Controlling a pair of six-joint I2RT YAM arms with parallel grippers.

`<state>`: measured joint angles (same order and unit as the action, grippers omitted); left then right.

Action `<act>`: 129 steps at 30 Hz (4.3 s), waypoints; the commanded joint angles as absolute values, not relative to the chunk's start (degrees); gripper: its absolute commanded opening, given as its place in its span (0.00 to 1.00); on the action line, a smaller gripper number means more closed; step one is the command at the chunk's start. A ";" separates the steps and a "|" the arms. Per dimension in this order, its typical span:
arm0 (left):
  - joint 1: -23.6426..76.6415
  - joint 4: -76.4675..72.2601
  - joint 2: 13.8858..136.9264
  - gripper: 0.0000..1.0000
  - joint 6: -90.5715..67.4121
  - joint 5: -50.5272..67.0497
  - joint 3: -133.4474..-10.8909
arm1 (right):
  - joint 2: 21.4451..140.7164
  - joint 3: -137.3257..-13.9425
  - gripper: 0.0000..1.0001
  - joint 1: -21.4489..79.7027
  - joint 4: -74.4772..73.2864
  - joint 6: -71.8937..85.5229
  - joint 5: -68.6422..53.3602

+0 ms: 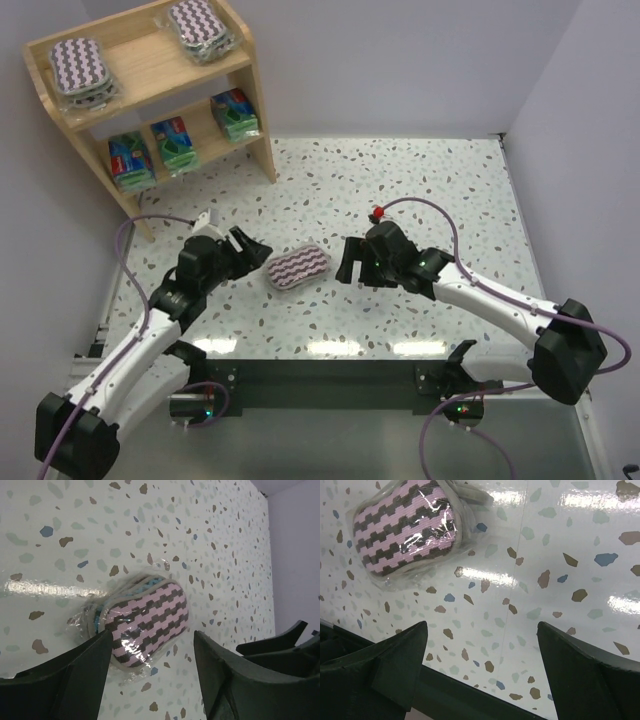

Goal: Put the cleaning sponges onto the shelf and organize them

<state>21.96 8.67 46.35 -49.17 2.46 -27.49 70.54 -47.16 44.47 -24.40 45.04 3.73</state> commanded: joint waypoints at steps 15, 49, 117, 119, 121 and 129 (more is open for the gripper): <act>14.70 -1.66 45.00 0.69 -51.77 16.07 -14.51 | 80.05 -52.11 0.00 40.69 -8.54 39.73 -14.65; 13.18 -32.43 59.94 0.70 -55.99 22.59 -6.85 | 102.22 -53.70 0.00 37.97 11.07 43.33 -23.64; 17.23 6.85 75.40 0.00 -79.19 -53.95 -95.52 | 58.97 -69.79 0.87 35.07 -36.74 29.09 -9.84; 17.14 9.22 77.16 0.00 -81.11 -55.98 -97.20 | 58.80 -69.52 0.87 35.07 -36.91 29.00 -10.02; 17.05 11.59 78.22 0.00 -81.82 -58.52 -98.96 | 58.71 -69.35 0.87 35.07 -37.00 28.92 -10.11; 13.10 16.45 82.00 0.00 -84.73 -55.99 -100.73 | 57.22 -67.68 0.87 34.98 -37.53 28.92 -10.46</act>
